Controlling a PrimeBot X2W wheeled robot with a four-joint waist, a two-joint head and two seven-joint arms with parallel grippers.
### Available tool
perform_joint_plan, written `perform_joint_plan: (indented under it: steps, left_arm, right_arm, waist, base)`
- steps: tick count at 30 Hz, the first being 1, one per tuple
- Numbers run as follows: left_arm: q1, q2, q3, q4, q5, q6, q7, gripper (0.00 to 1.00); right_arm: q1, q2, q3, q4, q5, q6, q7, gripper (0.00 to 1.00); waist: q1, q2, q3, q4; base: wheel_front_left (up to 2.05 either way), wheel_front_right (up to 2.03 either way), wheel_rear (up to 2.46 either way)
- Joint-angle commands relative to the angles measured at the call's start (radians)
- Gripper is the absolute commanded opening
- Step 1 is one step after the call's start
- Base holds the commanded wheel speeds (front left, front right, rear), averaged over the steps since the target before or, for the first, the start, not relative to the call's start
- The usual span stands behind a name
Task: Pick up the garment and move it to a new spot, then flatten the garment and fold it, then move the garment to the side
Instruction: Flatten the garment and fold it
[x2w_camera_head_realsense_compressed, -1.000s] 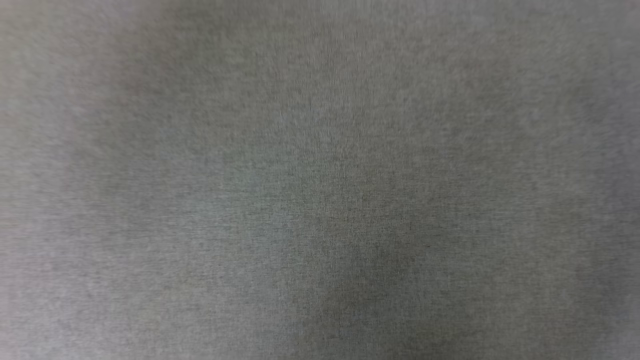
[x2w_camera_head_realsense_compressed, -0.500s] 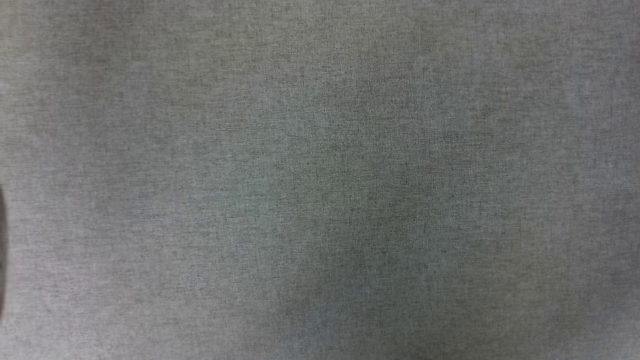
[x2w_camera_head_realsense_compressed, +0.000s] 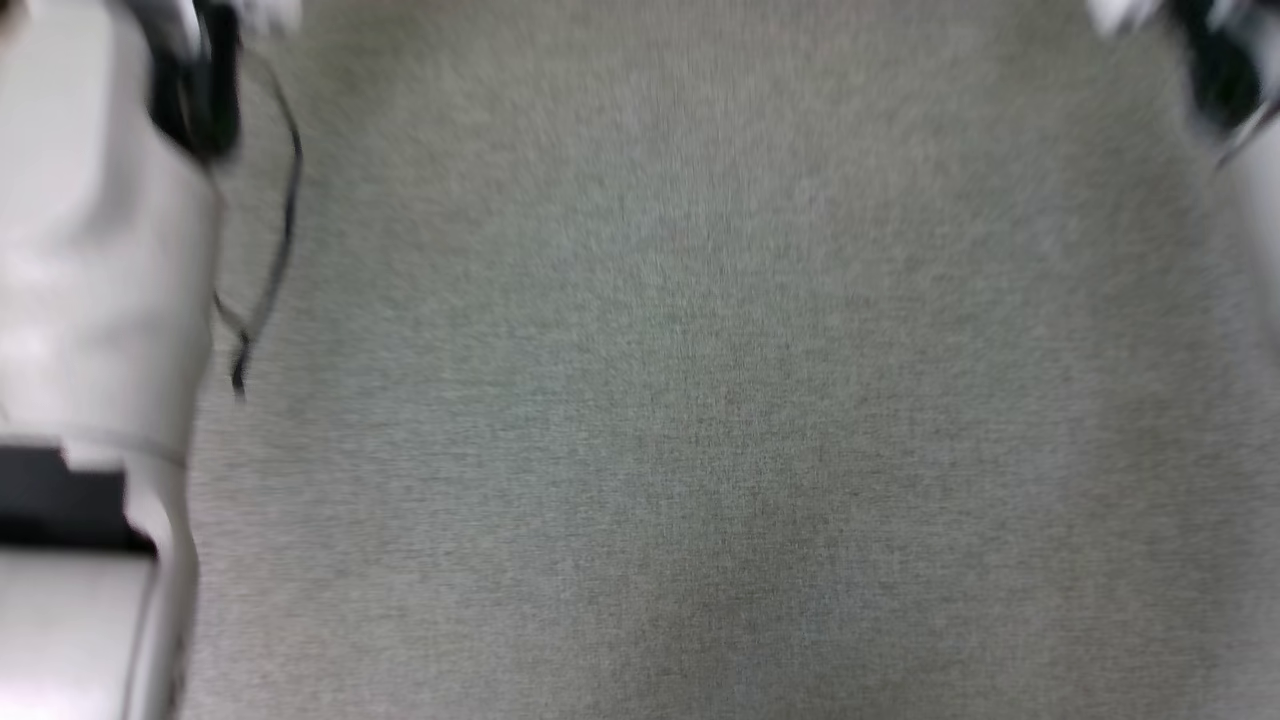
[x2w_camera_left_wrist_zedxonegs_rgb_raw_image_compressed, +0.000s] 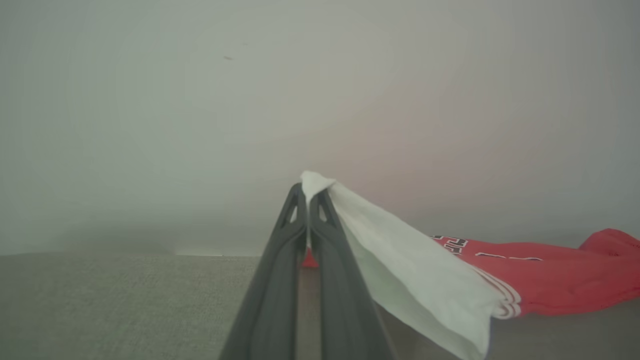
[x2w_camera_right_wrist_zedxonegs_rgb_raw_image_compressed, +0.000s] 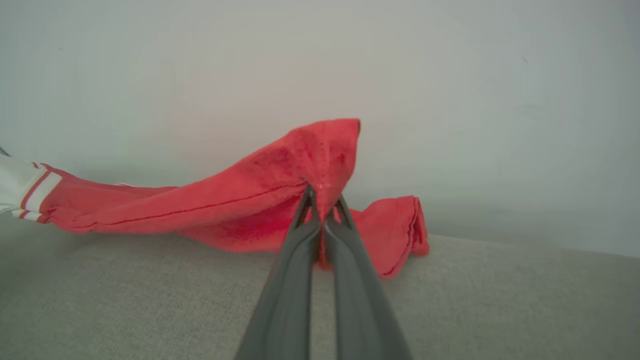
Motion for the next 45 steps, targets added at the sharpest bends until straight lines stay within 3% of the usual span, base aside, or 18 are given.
perform_joint_plan:
  steps: [1, 11, 22, 29, 36, 40, 45]
  left_arm:
    - [0.067, 0.002, 0.017, 0.000, -0.014, -0.005, -0.007, 0.00]
    - [0.564, 0.002, 0.146, -0.239, -0.034, 0.028, -0.010, 0.00]
    - [1.063, -0.005, 0.202, -0.635, -0.023, 0.136, 0.021, 0.00]
    - [1.331, 0.002, 0.206, -0.959, -0.006, 0.242, 0.137, 0.00]
    - [1.477, 0.031, 0.204, -1.232, 0.031, 0.324, 0.260, 0.00]
    - [1.486, 0.038, 0.186, -1.302, 0.031, 0.332, 0.311, 0.00]
    - [1.420, 0.047, 0.159, -1.259, 0.018, 0.310, 0.353, 0.00]
  right_arm:
    - [0.064, -0.014, 0.024, -0.004, 0.016, -0.001, -0.011, 0.00]
    - [0.432, -0.086, 0.159, -0.101, 0.132, -0.001, -0.051, 0.00]
    - [0.713, -0.158, 0.172, -0.255, 0.137, -0.001, -0.081, 0.00]
    - [0.926, -0.179, 0.080, -0.391, 0.094, -0.001, -0.063, 0.00]
    - [1.146, -0.164, -0.095, -0.592, 0.005, -0.001, 0.033, 0.00]
    - [1.236, -0.118, -0.186, -0.729, -0.057, -0.001, 0.142, 0.00]
    - [1.271, -0.057, -0.257, -0.824, -0.116, -0.001, 0.313, 0.00]
  waist:
    - [0.0000, 0.0000, -0.102, 0.016]
    - [0.0000, 0.0000, -0.308, 0.027]
    - [0.0000, 0.0000, -0.427, 0.032]
    - [0.0000, 0.0000, -0.497, 0.049]
    - [0.0000, 0.0000, -0.539, 0.067]
    - [0.0000, 0.0000, -0.527, 0.064]
    - [0.0000, 0.0000, -0.491, 0.053]
  base:
    - [0.00, 0.00, 0.00]
    - [0.00, 0.00, 0.00]
    - [0.00, 0.00, 0.00]
    - [0.00, 0.00, 0.00]
    - [0.00, 0.00, 0.00]
    - [0.00, 0.00, 0.00]
    - [0.00, 0.00, 0.00]
